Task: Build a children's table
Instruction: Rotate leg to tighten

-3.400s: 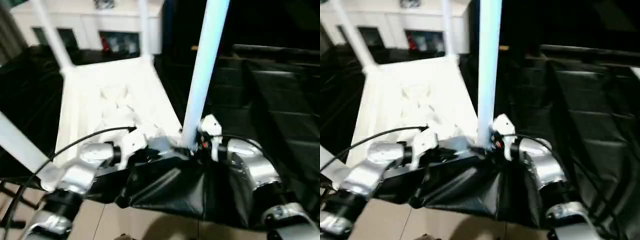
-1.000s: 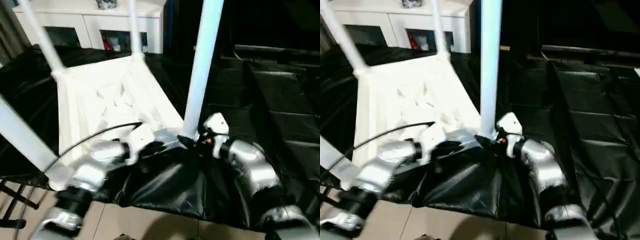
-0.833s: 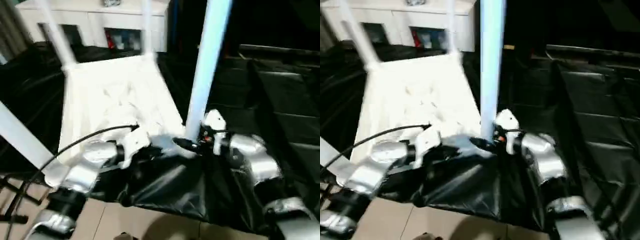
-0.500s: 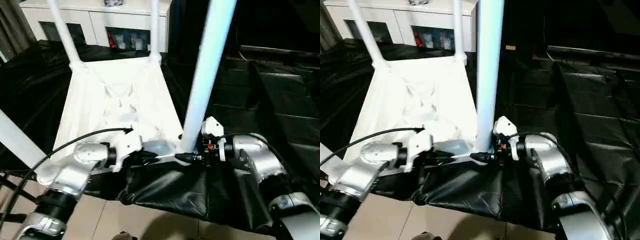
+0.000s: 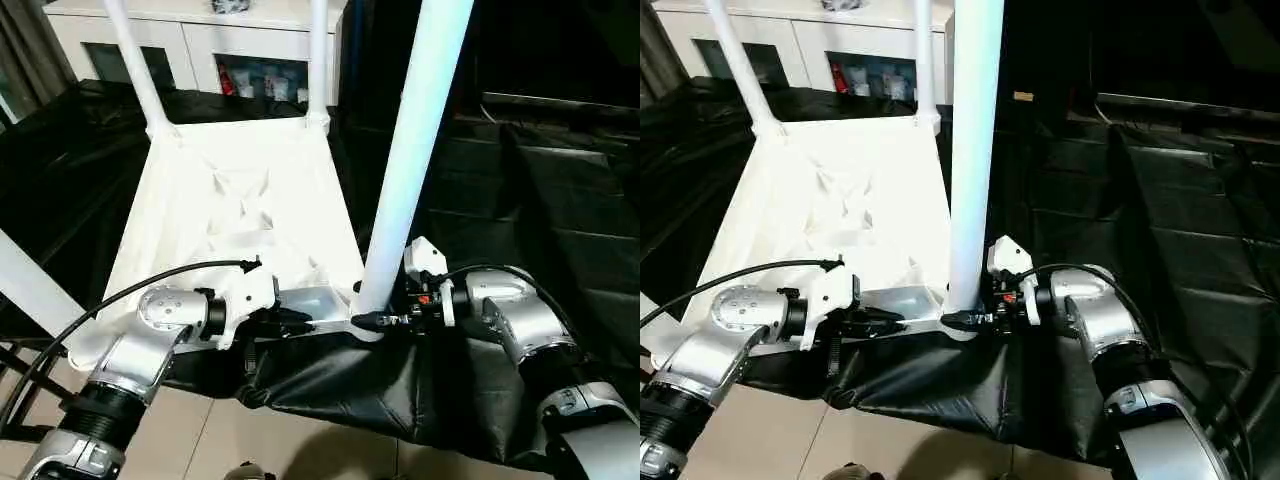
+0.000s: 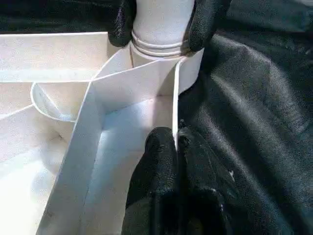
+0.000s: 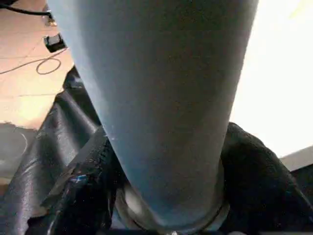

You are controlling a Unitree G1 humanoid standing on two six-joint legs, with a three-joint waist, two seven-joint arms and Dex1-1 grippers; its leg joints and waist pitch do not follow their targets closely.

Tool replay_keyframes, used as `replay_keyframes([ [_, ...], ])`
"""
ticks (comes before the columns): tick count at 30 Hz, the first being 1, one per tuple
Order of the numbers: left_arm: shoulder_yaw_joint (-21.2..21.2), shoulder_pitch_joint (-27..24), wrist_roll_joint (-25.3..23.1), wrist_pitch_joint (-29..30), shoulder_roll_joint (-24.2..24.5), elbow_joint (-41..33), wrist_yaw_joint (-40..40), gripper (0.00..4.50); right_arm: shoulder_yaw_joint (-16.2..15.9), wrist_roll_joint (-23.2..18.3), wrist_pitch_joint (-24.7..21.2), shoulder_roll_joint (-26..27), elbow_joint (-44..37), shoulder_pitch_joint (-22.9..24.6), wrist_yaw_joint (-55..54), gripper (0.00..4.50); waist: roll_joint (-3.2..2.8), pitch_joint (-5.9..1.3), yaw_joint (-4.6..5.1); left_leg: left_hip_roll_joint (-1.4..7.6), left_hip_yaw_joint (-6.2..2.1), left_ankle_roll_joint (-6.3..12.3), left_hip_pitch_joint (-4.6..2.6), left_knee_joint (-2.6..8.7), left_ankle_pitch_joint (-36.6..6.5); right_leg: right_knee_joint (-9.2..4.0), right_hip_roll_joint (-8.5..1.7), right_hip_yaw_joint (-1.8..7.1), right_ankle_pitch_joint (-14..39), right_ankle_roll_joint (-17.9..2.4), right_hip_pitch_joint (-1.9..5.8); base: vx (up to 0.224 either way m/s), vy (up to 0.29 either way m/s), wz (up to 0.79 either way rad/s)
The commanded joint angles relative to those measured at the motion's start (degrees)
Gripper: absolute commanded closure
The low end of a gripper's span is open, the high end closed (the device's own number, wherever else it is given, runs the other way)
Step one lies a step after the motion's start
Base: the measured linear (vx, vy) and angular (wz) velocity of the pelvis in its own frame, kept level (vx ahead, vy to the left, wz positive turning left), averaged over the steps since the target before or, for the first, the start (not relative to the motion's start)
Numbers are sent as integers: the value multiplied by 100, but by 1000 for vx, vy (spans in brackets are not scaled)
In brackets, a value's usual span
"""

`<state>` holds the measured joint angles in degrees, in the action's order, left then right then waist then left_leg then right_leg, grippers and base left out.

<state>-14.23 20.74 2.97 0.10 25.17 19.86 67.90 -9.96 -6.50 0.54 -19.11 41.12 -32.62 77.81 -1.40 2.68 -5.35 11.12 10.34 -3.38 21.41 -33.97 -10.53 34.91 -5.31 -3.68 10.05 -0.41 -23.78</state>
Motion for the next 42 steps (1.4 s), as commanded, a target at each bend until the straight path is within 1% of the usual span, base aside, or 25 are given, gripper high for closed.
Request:
replay_keyframes([
  [1,39,32,17,-56,-14,-23,-223,450,-72,-66,-27,-12,-152,165,83,187,-35,-376,-10,210,-28,325,-66,393,-1175,-334,-266,213,833,-1518,310,0,0,0],
  [2,60,61,-65,-62,-89,63,-437,450,-47,-61,-4,44,-219,272,-92,187,-8,-371,-10,214,-24,317,-73,397,-1202,-346,-261,215,784,-1513,309,0,0,0],
  [4,88,94,-118,-44,-165,120,-632,450,-12,-34,69,115,-253,349,-321,187,-40,-368,-6,214,-30,262,-73,410,-1287,-351,-258,215,828,-1495,310,0,0,0],
  [6,153,151,-186,79,-357,187,-1033,450,113,17,117,340,-297,495,-973,187,-41,-335,18,205,-36,156,-86,440,-1602,-402,-258,211,1223,-1410,302,0,0,0],
  [8,164,196,-287,199,-579,235,-1426,450,225,154,115,613,-335,646,-1813,187,-24,-285,77,186,-68,-34,-140,482,-2107,-507,-291,216,2209,-1135,282,0,0,0],
  [9,126,242,-382,253,-792,291,-1718,450,276,292,162,844,-374,768,-2445,188,-4,-275,115,183,-88,-94,-129,497,-2156,-533,-296,225,2473,-992,280,0,0,0],
  [10,120,249,-395,263,-824,300,-1759,450,282,307,167,877,-382,786,-2524,188,-2,-256,136,178,-91,-117,-130,509,-2203,-558,-285,225,2613,-912,263,0,0,0],
  [11,89,287,-454,279,-941,346,-1919,450,308,354,148,1008,-423,844,-2814,188,5,-242,170,154,-107,-139,-178,505,-2410,-608,-288,207,3045,-763,233,0,0,0],
  [14,-8,436,-613,372,-1321,509,-2380,450,459,460,75,1522,-522,942,-3889,188,7,-240,250,127,-139,-152,-190,509,-2478,-697,-298,190,3598,-452,200,0,0,0],
  [16,-74,567,-751,384,-1555,670,-2710,450,569,570,48,1866,-498,910,-4718,188,-15,-250,277,117,-153,-132,-177,515,-2484,-722,-296,167,3680,-366,205,0,0,0],
  [18,-104,607,-813,375,-1624,727,-2817,450,587,622,30,1982,-485,899,-5014,188,-33,-277,278,118,-155,-99,-184,527,-2414,-734,-296,157,3504,-388,210,0,0,0],
  [19,-141,649,-899,369,-1711,770,-2936,450,590,740,49,2121,-455,870,-5470,188,-49,-266,288,127,-151,-78,-164,553,-2398,-739,-287,164,3366,-424,206,0,0,0],
  [21,-197,681,-978,350,-1778,784,-2996,450,613,730,66,2251,-436,840,-5684,188,-62,-264,306,123,-151,-100,-190,560,-2511,-756,-278,153,3323,-447,187,0,0,0],
  [23,-241,744,-1033,266,-1841,824,-2936,450,725,575,138,2378,-557,830,-5703,118,-119,-279,312,138,-162,-75,-166,586,-2550,-733,-285,158,3018,-525,226,0,0,0],
  [26,-240,751,-1037,231,-1835,833,-2891,450,755,538,148,2364,-586,828,-5694,106,-89,-290,303,143,-137,-22,-146,586,-2442,-695,-281,191,2574,-695,231,0,0,0],
  [27,-238,737,-1015,201,-1785,799,-2796,450,779,469,143,2307,-630,831,-5562,89,-117,-292,293,147,-139,-11,-134,591,-2394,-677,-290,197,2468,-752,246,0,0,0],
  [29,-207,704,-907,74,-1673,738,-2548,450,798,435,172,2115,-696,820,-5348,70,-111,-302,293,149,-125,23,-129,583,-2337,-662,-287,207,2275,-822,256,0,0,0],
  [31,-187,644,-818,-98,-1496,676,-2250,450,842,437,262,1798,-727,770,-5231,65,-88,-331,278,150,-114,83,-97,566,-2105,-624,-293,212,1983,-897,295,0,0,0],
  [32,-187,644,-818,-98,-1496,676,-2250,450,842,437,262,1798,-727,770,-5231,56,-95,-337,268,157,-93,131,-97,549,-1942,-609,-291,219,1794,-971,283,0,0,0],
  [33,-170,600,-783,-96,-1378,636,-2106,450,876,313,198,1589,-782,731,-4923,31,-91,-332,259,155,-80,179,-104,538,-1911,-612,-289,217,1840,-1017,275,0,0,0],
  [35,-160,579,-758,-131,-1309,626,-2020,450,874,305,193,1456,-803,709,-4745,25,-92,-334,247,149,-71,210,-102,522,-1893,-619,-294,217,1924,-1028,280,0,0,0],
  [37,-126,514,-639,-189,-1171,570,-1772,450,845,241,141,1168,-833,669,-4214,10,-95,-368,196,160,-56,274,-80,493,-1527,-565,-294,212,1574,-1088,308,0,0,0],
  [38,-114,473,-568,-217,-1100,524,-1619,450,813,220,163,1018,-847,648,-3954,10,-95,-361,177,171,-44,306,-76,485,-1382,-552,-293,213,1412,-1148,302,0,0,0],
  [40,-106,426,-490,-232,-1011,473,-1431,450,795,146,122,863,-846,608,-3608,10,-88,-376,159,179,-48,348,-59,466,-1251,-506,-292,203,1239,-1228,336,0,0,0],
  [42,-86,367,-363,-302,-835,435,-1093,450,717,127,178,588,-726,483,-3070,10,-100,-385,146,180,-39,394,-57,448,-1082,-465,-267,196,953,-1311,337,0,0,0],
])
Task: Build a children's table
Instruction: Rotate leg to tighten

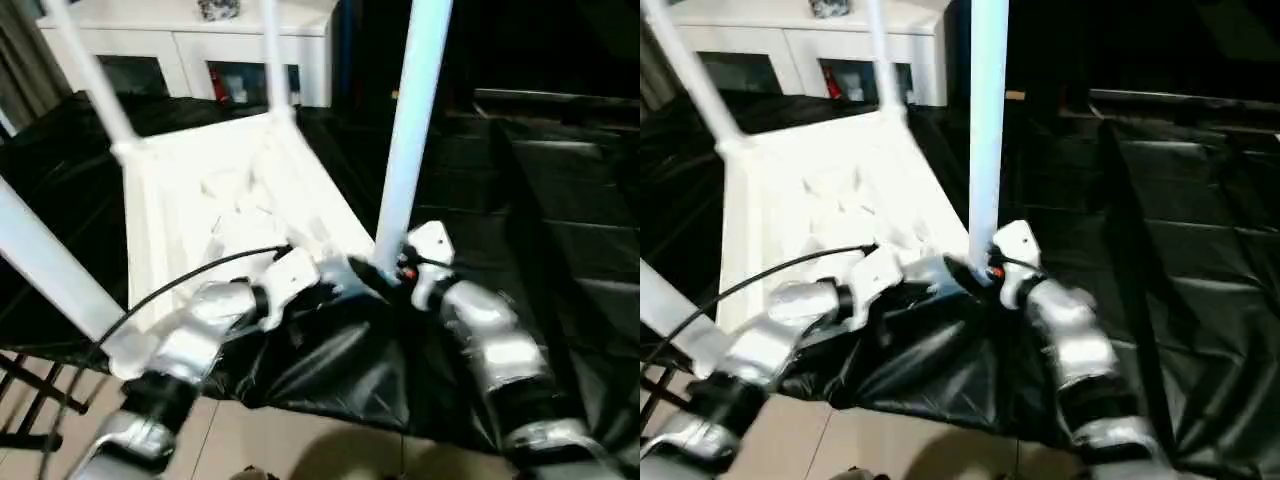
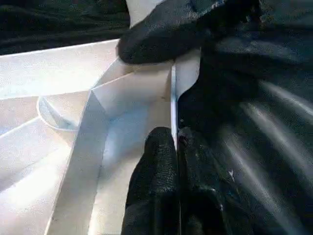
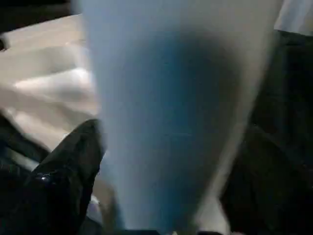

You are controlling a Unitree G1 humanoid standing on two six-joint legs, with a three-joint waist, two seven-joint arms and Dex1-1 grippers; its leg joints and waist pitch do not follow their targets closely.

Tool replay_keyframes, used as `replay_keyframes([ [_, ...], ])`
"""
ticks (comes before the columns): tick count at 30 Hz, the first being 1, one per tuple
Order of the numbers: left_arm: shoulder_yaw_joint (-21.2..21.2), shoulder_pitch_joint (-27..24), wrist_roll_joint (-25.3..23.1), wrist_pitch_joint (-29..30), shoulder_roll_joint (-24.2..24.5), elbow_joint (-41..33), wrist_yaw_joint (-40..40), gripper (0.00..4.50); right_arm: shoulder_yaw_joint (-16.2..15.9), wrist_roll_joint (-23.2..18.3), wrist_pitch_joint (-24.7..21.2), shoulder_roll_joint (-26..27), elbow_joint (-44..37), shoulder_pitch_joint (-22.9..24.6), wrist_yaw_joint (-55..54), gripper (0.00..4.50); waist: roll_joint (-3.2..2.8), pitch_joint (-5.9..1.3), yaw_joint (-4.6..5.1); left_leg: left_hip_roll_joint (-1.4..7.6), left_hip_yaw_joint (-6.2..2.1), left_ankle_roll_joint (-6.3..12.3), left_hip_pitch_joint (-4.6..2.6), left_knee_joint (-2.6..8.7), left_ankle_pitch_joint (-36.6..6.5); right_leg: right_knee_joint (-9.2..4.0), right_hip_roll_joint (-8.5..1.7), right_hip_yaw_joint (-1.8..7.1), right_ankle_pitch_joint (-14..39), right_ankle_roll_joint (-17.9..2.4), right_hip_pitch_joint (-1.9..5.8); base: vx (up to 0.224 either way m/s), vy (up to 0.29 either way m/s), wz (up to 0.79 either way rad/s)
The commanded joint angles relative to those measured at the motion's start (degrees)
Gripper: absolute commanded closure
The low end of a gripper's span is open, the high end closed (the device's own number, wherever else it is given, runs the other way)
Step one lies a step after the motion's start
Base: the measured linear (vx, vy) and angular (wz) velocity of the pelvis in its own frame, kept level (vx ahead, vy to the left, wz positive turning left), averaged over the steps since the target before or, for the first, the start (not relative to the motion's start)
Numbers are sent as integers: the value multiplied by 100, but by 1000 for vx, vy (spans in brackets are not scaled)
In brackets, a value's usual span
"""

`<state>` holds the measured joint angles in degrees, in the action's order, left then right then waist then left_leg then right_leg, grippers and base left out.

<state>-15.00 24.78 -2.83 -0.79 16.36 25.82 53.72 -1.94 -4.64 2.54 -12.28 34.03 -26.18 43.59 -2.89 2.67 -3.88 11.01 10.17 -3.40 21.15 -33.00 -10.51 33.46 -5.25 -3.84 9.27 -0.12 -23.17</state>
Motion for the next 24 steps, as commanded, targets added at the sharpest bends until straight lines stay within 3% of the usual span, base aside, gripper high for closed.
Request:
replay_keyframes([
  [1,3,-51,260,-227,99,-169,428,450,-113,-54,-9,-168,39,-208,492,10,116,-399,-5,191,-25,456,-12,338,-943,-259,-274,199,877,-1417,307,0,0,0],
  [3,25,-86,357,-254,321,-186,737,450,-262,-171,-125,-404,141,-326,1250,10,105,-378,2,205,-4,526,-21,327,-1008,-264,-260,197,864,-1472,270,0,0,0],
  [4,26,-91,371,-255,357,-189,782,450,-289,-191,-147,-440,145,-337,1380,10,97,-384,0,203,-11,523,-14,324,-1043,-246,-268,193,886,-1492,289,0,0,0],
  [5,33,-99,402,-272,458,-188,888,450,-367,-229,-204,-529,153,-361,1714,10,133,-394,-12,216,0,551,-31,312,-1007,-236,-266,199,824,-1513,279,0,0,0],
  [7,76,-107,480,-267,552,-204,1017,450,-450,-276,-276,-621,168,-393,2069,10,116,-387,-23,225,5,576,-35,309,-998,-238,-268,205,807,-1534,263,0,0,0],
  [12,151,-113,691,-133,715,-298,1317,450,-672,-309,-325,-811,306,-514,2871,49,164,-360,-56,227,7,455,-32,321,-1195,-251,-293,215,1152,-1519,262,0,0,0],
  [17,124,-112,729,-108,785,-308,1393,450,-809,-220,-215,-839,473,-587,3121,90,166,-342,-85,228,4,341,-41,327,-1307,-274,-305,229,1458,-1435,248,0,0,0],
  [24,108,-106,763,-79,849,-319,1492,450,-819,-319,-217,-807,468,-591,3340,149,138,-368,-141,225,6,400,-43,305,-1078,-220,-286,223,1015,-1540,252,0,0,0],
])
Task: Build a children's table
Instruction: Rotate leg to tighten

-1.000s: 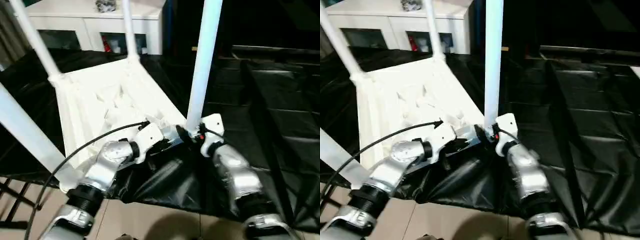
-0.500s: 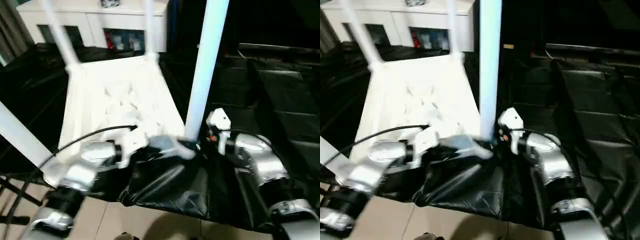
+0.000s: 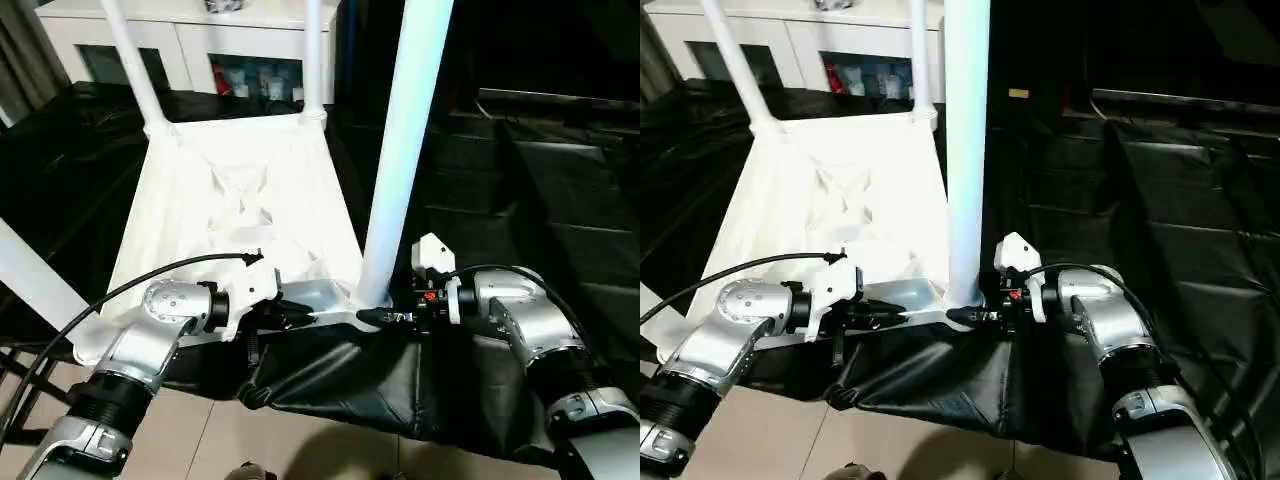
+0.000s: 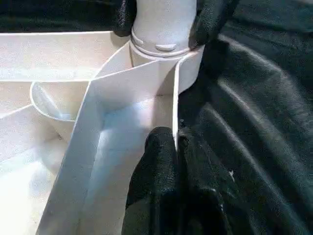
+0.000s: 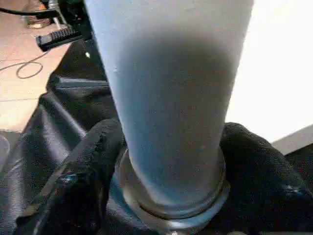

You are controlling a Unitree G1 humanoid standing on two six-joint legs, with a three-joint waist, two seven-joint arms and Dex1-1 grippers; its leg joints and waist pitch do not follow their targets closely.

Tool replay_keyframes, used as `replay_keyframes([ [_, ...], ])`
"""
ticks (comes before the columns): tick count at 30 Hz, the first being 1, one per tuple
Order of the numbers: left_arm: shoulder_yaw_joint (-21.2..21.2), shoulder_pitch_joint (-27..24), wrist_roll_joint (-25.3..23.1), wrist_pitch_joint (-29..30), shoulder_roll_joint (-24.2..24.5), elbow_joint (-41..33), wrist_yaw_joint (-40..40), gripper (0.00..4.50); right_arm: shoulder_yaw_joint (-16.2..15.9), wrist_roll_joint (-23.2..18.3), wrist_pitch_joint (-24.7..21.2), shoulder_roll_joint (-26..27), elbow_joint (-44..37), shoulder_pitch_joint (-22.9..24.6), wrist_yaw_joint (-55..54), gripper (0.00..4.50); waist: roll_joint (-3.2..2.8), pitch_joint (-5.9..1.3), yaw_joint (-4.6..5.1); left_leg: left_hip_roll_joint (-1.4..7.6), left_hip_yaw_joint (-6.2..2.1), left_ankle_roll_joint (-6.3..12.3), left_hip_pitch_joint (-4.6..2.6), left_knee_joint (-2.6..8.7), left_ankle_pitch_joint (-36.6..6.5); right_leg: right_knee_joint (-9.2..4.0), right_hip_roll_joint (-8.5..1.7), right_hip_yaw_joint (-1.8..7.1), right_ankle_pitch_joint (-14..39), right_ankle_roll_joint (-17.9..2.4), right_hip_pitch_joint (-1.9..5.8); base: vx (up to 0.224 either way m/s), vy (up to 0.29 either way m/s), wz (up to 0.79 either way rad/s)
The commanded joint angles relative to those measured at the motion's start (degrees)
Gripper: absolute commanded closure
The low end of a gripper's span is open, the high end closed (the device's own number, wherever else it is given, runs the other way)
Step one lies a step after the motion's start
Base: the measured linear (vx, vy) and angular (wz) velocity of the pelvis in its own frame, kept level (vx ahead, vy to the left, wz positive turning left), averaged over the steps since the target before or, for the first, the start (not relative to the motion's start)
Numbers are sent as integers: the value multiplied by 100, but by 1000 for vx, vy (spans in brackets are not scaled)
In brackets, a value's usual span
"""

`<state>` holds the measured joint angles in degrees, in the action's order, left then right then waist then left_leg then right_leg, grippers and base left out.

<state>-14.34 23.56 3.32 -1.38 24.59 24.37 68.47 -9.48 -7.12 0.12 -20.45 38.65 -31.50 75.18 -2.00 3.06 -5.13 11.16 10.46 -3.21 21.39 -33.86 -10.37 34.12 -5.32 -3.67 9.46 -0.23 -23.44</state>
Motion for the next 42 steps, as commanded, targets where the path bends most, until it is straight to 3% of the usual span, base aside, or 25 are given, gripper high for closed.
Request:
replay_keyframes([
  [1,41,16,148,-20,26,-174,17,450,-65,-72,24,10,6,-59,181,149,59,-408,-14,208,-18,377,-67,389,-1123,-288,-274,204,999,-1537,280,0,0,0],
  [6,24,-39,146,0,71,-206,104,450,-93,-118,9,-13,-76,31,290,186,42,-413,-14,209,-25,350,-69,391,-1143,-281,-274,202,938,-1561,291,0,0,0],
  [13,41,-25,102,-26,1,-134,-54,450,-115,-105,9,28,-229,191,261,197,50,-419,-9,208,-22,379,-71,381,-1085,-272,-267,200,860,-1577,293,0,0,0],
  [15,55,-23,41,-44,-75,-101,-255,450,-87,-99,3,74,-295,282,125,198,41,-412,-17,211,-21,377,-74,382,-1115,-286,-269,204,893,-1557,291,0,0,0],
  [16,74,6,-30,-54,-147,-33,-457,450,-41,-56,83,128,-279,324,-95,198,-3,-417,-26,209,-26,355,-76,383,-1135,-281,-273,205,910,-1554,290,0,0,0],
  [18,87,63,-154,-71,-258,77,-758,450,61,-18,164,241,-239,374,-501,198,5,-393,-2,210,-30,275,-77,409,-1330,-321,-270,204,1127,-1501,279,0,0,0],
  [20,95,189,-348,-10,-476,238,-1297,450,220,28,241,471,-187,450,-1211,198,9,-357,30,200,-46,104,-103,446,-1731,-391,-287,206,1730,-1318,270,0,0,0],
  [23,98,341,-501,87,-873,396,-1953,450,366,228,342,838,-123,577,-2357,203,16,-331,78,178,-76,-96,-140,473,-1977,-471,-297,212,2411,-1039,246,0,0,0],
  [25,2,377,-589,135,-1144,402,-2205,450,448,333,451,1151,-112,677,-3086,232,49,-338,95,167,-84,-75,-126,479,-1947,-503,-311,215,2599,-893,237,0,0,0],
  [27,-47,416,-683,184,-1365,424,-2479,450,525,417,384,1428,-124,738,-3724,237,43,-337,120,152,-86,-40,-124,480,-1978,-534,-302,211,2739,-811,224,0,0,0],
  [28,-136,485,-861,215,-1685,490,-2919,450,550,691,333,1843,-104,792,-4813,247,10,-319,136,150,-93,-45,-121,487,-2005,-553,-290,209,2811,-758,200,0,0,0],
  [30,-211,517,-956,201,-1872,533,-3118,450,534,848,288,2084,-83,806,-5403,247,10,-323,183,126,-110,-123,-122,500,-2055,-559,-281,188,2965,-662,203,0,0,0],
  [32,-290,502,-1035,160,-1984,530,-3158,450,540,890,331,2249,-93,815,-5650,247,-28,-325,195,117,-123,-63,-147,491,-2281,-615,-294,182,3208,-559,164,0,0,0],
  [33,-353,482,-1092,125,-2011,521,-3136,450,495,924,386,2306,-140,842,-5674,247,-70,-330,194,120,-129,-63,-151,493,-2323,-619,-293,183,3199,-549,160,0,0,0],
  [35,-421,437,-1176,69,-2020,505,-3108,450,452,959,478,2347,-240,905,-5683,247,-51,-339,200,120,-129,-28,-132,504,-2373,-626,-281,183,3089,-535,161,0,0,0],
  [38,-398,401,-1182,22,-1987,500,-3067,450,586,835,470,2361,-357,965,-5705,247,-79,-348,207,128,-133,2,-98,523,-2359,-592,-271,188,2742,-616,189,0,0,0],
  [39,-390,398,-1192,5,-1970,504,-3065,450,620,801,457,2351,-399,984,-5694,199,-84,-352,198,133,-124,20,-112,520,-2360,-595,-270,197,2688,-633,175,0,0,0],
  [41,-362,396,-1210,-53,-1919,541,-3068,450,664,713,406,2271,-511,1031,-5649,199,-81,-352,201,133,-120,30,-119,519,-2369,-592,-270,200,2657,-667,172,0,0,0],
  [42,-348,392,-1214,-81,-1892,554,-3068,450,675,639,387,2225,-568,1055,-5573,177,-78,-357,203,135,-122,48,-105,524,-2326,-584,-275,203,2642,-664,190,0,0,0],
])
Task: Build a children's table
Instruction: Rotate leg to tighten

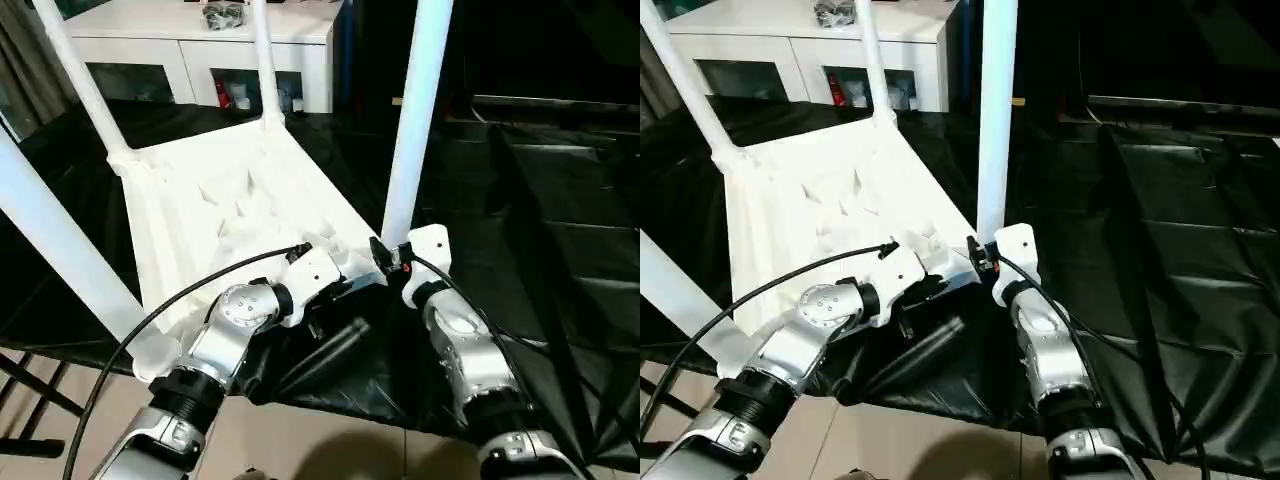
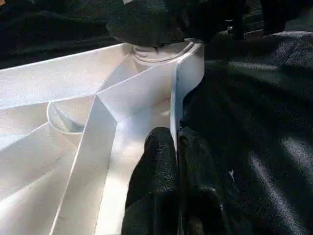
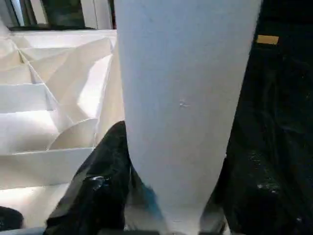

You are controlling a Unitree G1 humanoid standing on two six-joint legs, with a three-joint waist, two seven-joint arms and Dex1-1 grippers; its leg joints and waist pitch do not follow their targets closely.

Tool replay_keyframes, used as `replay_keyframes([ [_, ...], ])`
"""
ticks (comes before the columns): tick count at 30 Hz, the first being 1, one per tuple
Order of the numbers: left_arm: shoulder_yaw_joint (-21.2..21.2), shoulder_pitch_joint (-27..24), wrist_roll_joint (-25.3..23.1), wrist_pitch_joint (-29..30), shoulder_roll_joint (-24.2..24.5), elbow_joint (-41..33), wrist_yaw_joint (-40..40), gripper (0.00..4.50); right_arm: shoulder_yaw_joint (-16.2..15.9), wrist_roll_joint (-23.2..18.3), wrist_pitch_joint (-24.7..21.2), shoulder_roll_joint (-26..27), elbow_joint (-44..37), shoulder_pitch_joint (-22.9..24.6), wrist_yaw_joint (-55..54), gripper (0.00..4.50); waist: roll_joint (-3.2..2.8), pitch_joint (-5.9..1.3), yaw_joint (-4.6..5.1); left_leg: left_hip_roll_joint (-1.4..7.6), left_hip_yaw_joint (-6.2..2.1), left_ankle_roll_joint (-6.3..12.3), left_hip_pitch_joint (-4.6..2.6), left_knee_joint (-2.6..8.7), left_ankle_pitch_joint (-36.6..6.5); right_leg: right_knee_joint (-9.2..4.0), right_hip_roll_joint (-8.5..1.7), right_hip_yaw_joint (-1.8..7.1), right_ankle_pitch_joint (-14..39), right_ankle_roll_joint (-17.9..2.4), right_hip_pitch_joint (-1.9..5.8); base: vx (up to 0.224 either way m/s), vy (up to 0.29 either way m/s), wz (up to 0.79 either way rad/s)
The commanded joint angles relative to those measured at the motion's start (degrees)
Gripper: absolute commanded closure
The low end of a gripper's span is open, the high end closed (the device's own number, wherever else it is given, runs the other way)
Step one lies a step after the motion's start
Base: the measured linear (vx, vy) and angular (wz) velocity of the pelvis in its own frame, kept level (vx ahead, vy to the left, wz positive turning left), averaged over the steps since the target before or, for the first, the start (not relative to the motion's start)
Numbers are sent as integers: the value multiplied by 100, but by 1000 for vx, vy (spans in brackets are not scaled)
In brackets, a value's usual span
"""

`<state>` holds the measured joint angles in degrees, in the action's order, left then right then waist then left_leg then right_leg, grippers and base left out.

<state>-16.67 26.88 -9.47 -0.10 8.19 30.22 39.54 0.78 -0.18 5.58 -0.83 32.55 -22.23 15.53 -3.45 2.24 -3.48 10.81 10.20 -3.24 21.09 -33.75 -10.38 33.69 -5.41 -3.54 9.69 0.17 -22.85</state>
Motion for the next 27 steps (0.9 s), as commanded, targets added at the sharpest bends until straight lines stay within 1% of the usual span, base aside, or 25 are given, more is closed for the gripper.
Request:
replay_keyframes([
  [1,-104,54,70,-225,-229,-30,-163,450,-352,-93,-175,215,-14,148,453,168,63,-276,38,175,-97,49,-69,516,-2309,-539,-269,191,2607,-703,133,0,0,0],
  [2,-92,45,78,-244,-202,-31,-144,450,-373,-97,-205,136,-95,175,535,168,70,-276,45,171,-100,49,-55,519,-2292,-535,-267,186,2604,-695,144,0,0,0],
  [4,-65,34,91,-279,-151,-28,-111,450,-418,-113,-246,-27,-269,237,738,155,133,-271,47,171,-82,91,-61,513,-2270,-557,-264,189,2668,-652,142,0,0,0],
  [5,-53,30,97,-296,-128,-26,-97,450,-440,-118,-262,-106,-354,269,839,139,115,-273,33,173,-87,102,-63,513,-2230,-549,-272,192,2676,-643,146,0,0,0],
  [6,-33,20,117,-323,-77,-32,-45,450,-443,-209,-312,-362,-552,360,1190,126,138,-283,20,182,-87,154,-50,515,-2071,-541,-271,194,2576,-637,172,0,0,0],
  [7,-31,18,121,-329,-66,-33,-36,450,-439,-232,-325,-410,-591,379,1259,126,127,-280,12,189,-84,167,-39,512,-2033,-536,-270,199,2529,-643,170,0,0,0],
  [8,-6,3,146,-378,11,-32,35,450,-382,-407,-413,-829,-889,538,1779,126,146,-280,10,182,-71,228,-28,503,-1991,-540,-267,200,2463,-636,186,0,0,0],
  [9,12,-6,157,-407,59,-23,73,450,-299,-520,-411,-1120,-1041,639,2068,126,131,-283,-7,190,-72,246,-30,496,-1965,-536,-272,206,2448,-635,180,0,0,0],
  [10,22,-12,165,-429,100,-14,116,450,-188,-683,-478,-1357,-1165,722,2327,126,130,-291,-7,193,-66,287,-22,485,-1881,-526,-270,210,2328,-673,189,0,0,0],
  [11,25,-14,167,-435,112,-10,129,450,-150,-724,-490,-1439,-1192,746,2404,126,142,-294,-10,188,-63,332,1,476,-1793,-517,-269,205,2232,-708,207,0,0,0],
  [12,19,-16,169,-500,191,29,229,450,143,-966,-554,-1975,-1299,893,2908,126,158,-305,-4,176,-65,389,27,465,-1723,-514,-265,182,2193,-734,244,0,0,0],
  [13,15,-17,167,-516,205,37,248,450,199,-1002,-564,-2068,-1307,919,2994,126,167,-303,-31,189,-51,414,2,449,-1705,-526,-266,196,2190,-737,218,0,0,0],
  [14,-5,-30,187,-553,249,26,350,450,371,-1070,-543,-2347,-1275,976,3178,126,182,-297,-18,172,-44,467,26,439,-1600,-520,-276,186,2233,-806,231,0,0,0],
  [15,-7,-31,190,-561,255,20,364,450,401,-1080,-546,-2380,-1257,975,3184,126,182,-297,-18,172,-44,467,26,439,-1600,-520,-276,186,2233,-806,231,0,0,0],
  [16,-12,-33,197,-577,270,6,395,450,471,-1103,-553,-2457,-1216,972,3199,126,186,-297,-25,166,-45,482,47,435,-1529,-523,-272,171,2291,-778,237,0,0,0],
  [17,-15,-35,215,-600,286,-11,440,450,547,-1149,-581,-2551,-1181,971,3222,126,182,-296,-26,166,-34,497,13,420,-1547,-546,-272,168,2401,-772,205,0,0,0],
  [18,-13,-42,257,-618,296,-41,513,450,601,-1151,-568,-2616,-1135,959,3203,126,180,-290,-27,164,-37,492,16,423,-1529,-554,-275,158,2498,-765,205,0,0,0],
  [19,-16,-63,335,-658,318,-100,652,450,673,-1114,-530,-2663,-1021,889,3034,126,169,-294,-27,161,-41,486,25,423,-1513,-550,-272,152,2512,-761,209,0,0,0],
  [20,-18,-89,414,-686,339,-160,771,450,714,-1117,-512,-2683,-943,819,2888,126,131,-301,-24,162,-49,463,22,429,-1497,-547,-269,145,2491,-781,202,0,0,0],
  [21,-13,-124,508,-704,355,-229,895,450,749,-1107,-532,-2669,-876,740,2716,126,155,-302,-13,171,-47,439,16,431,-1487,-546,-265,144,2406,-829,195,0,0,0],
  [22,-13,-133,529,-712,358,-245,923,450,755,-1100,-540,-2661,-869,726,2676,126,152,-303,-16,172,-45,429,10,430,-1495,-537,-260,146,2364,-861,190,0,0,0],
  [23,-14,-179,637,-750,376,-327,1066,450,785,-1062,-584,-2623,-836,655,2474,126,128,-302,-17,179,-48,421,5,434,-1500,-533,-263,150,2321,-884,190,0,0,0],
  [24,-23,-255,765,-738,407,-461,1242,450,816,-1069,-573,-2545,-829,588,2345,126,98,-309,-9,187,-57,409,18,442,-1471,-503,-259,149,2149,-936,206,0,0,0],
  [26,-33,-387,939,-730,482,-670,1491,450,850,-1121,-620,-2392,-865,500,2229,126,99,-334,-7,190,-43,448,19,423,-1375,-445,-262,160,1775,-1068,210,0,0,0],
  [27,-23,-512,1069,-698,592,-853,1681,450,828,-1098,-622,-2238,-928,434,2096,126,89,-337,-27,195,-35,487,6,413,-1309,-437,-264,162,1670,-1113,205,0,0,0],
])
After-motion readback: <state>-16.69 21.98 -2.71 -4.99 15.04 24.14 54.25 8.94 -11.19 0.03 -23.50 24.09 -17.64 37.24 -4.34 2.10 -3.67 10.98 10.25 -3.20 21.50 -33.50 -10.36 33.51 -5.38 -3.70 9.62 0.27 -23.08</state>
